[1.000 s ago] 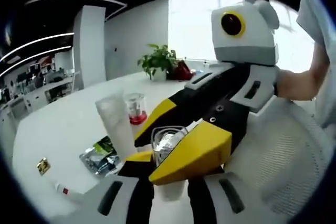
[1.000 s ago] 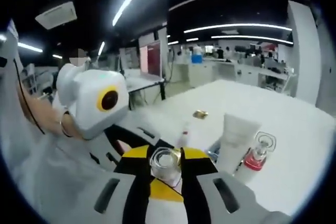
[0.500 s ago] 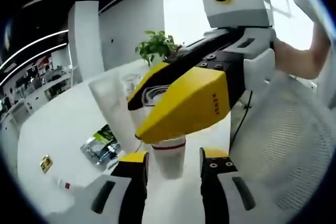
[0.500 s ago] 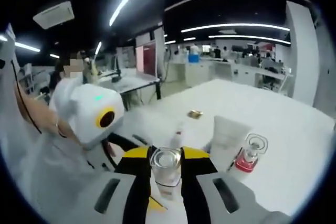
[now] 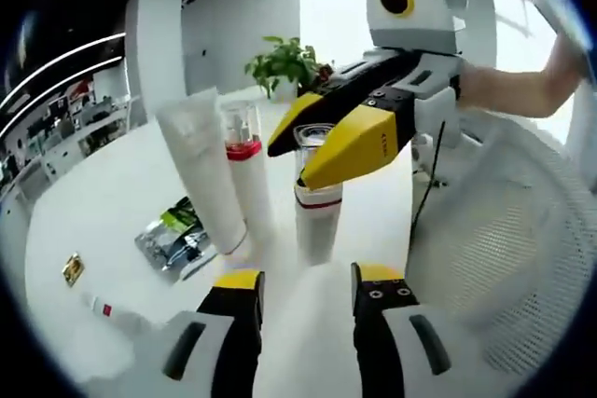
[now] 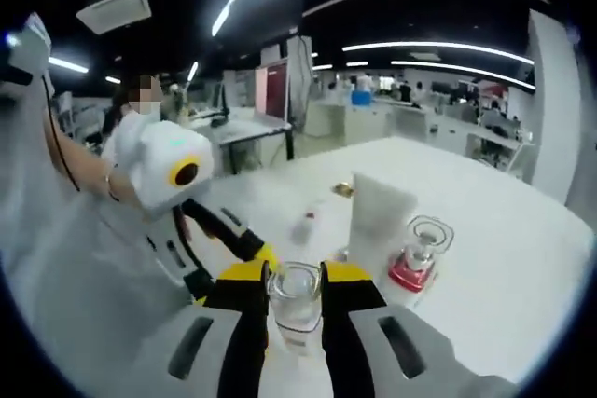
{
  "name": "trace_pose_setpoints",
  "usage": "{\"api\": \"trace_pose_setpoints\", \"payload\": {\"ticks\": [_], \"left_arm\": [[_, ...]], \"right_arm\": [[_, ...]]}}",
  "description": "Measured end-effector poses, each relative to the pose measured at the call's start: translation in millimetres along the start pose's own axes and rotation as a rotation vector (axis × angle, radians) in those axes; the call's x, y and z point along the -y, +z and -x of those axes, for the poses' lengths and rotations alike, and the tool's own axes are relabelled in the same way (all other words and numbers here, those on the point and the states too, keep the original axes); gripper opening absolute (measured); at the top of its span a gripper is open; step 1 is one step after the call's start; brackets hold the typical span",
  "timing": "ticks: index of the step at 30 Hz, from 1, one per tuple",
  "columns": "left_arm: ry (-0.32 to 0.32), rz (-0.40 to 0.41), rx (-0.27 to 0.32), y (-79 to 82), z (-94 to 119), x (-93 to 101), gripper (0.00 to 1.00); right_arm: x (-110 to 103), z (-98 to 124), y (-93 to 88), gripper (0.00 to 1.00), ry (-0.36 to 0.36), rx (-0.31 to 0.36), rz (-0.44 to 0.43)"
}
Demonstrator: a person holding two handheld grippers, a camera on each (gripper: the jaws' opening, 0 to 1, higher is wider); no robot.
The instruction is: Arrange the skincare products in the storage area until every visible bottle or jar stands upright without overlapping.
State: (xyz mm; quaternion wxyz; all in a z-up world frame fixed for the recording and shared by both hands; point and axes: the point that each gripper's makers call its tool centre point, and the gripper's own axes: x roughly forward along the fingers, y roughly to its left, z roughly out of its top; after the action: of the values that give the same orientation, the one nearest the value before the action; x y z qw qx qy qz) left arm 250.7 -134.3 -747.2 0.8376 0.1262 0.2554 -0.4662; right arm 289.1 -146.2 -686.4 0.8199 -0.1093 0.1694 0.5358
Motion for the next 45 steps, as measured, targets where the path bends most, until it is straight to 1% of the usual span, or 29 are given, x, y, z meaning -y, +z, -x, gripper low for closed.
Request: {"api": "trace_pose_setpoints", "payload": {"ticks": [1, 3, 5, 7, 11, 13, 15, 17, 21, 23, 25, 27, 29, 30, 32, 34, 37, 38, 45], "left_arm": [[-0.012, -0.01, -0.02, -2.9, -3.2, 2.6, 0.36], [-0.016, -0.041, -0.036, -3.4, -9.3, 4.3, 0.37], [-0.017, -0.052, -0.047, -1.9, -16.3, 4.6, 0.37], [-0.017, -0.056, -0.049, 0.9, -24.3, 4.4, 0.37], [0.03, -0.032, -0.023, 8.7, -37.7, -5.4, 0.36], [0.039, -0.015, -0.029, 9.4, -42.7, -6.6, 0.31], [0.044, -0.016, -0.025, 10.2, -46.2, -7.5, 0.27], [0.063, -0.026, -0.017, 11.9, -49.7, -9.7, 0.29], [0.063, -0.017, -0.015, 12.2, -58.7, -10.4, 0.29], [0.069, -0.029, -0.014, 11.8, -62.1, -10.9, 0.24], [0.071, -0.031, -0.016, 10.6, -64.4, -11.7, 0.21], [0.08, -0.04, -0.02, 9.1, -68.4, -12.6, 0.23], [0.066, -0.053, -0.016, 8.4, -71.1, -12.3, 0.19], [0.068, -0.049, -0.011, 9.1, -71.6, -12.2, 0.19], [0.064, -0.058, -0.005, 9.4, -72.4, -11.5, 0.18], [0.06, -0.048, -0.005, 8.1, -73.7, -13.8, 0.18], [0.046, -0.066, -0.011, 4.4, -76.1, -12.3, 0.17], [0.035, -0.056, -0.013, 2.9, -76.9, -11.0, 0.17], [-0.005, -0.057, 0.022, 4.2, -79.2, -11.7, 0.17]], "right_arm": [[5.2, 0.0, -3.5, 0.2, 0.003, 0.0, 0.002], [13.7, -1.3, -8.8, 0.2, -0.007, -0.003, 0.001], [16.4, -2.1, -11.7, 0.2, -0.011, 0.005, 0.01], [13.0, -4.0, -11.8, 0.2, -0.016, 0.022, 0.004], [7.3, -5.5, -10.3, 0.2, -0.039, 0.04, 0.001], [7.9, -6.8, -12.3, 0.2, -0.053, 0.039, -0.012], [8.0, -7.8, -15.9, 0.2, -0.064, 0.035, -0.031], [7.5, -7.8, -16.3, 0.2, -0.07, 0.057, -0.057], [8.2, -8.1, -19.2, 0.2, -0.076, 0.058, -0.073], [7.9, -8.8, -22.0, 0.2, -0.066, 0.05, -0.104], [7.4, -8.8, -21.8, 0.2, -0.067, 0.054, -0.106], [3.0, -10.1, -19.8, 0.2, -0.073, 0.055, -0.107], [1.8, -11.2, -19.1, 0.2, -0.077, 0.053, -0.1], [2.4, -11.3, -19.0, 0.2, -0.08, 0.049, -0.087], [3.8, -10.6, -19.8, 0.2, -0.083, 0.044, -0.09], [5.8, -10.0, -21.5, 0.21, -0.094, 0.037, -0.09], [5.9, -10.8, -26.2, 0.21, -0.089, 0.019, -0.079], [5.2, -11.0, -27.5, 0.21, -0.084, 0.012, -0.077], [5.7, -9.7, -28.6, 0.24, -0.067, 0.011, -0.059]]}}
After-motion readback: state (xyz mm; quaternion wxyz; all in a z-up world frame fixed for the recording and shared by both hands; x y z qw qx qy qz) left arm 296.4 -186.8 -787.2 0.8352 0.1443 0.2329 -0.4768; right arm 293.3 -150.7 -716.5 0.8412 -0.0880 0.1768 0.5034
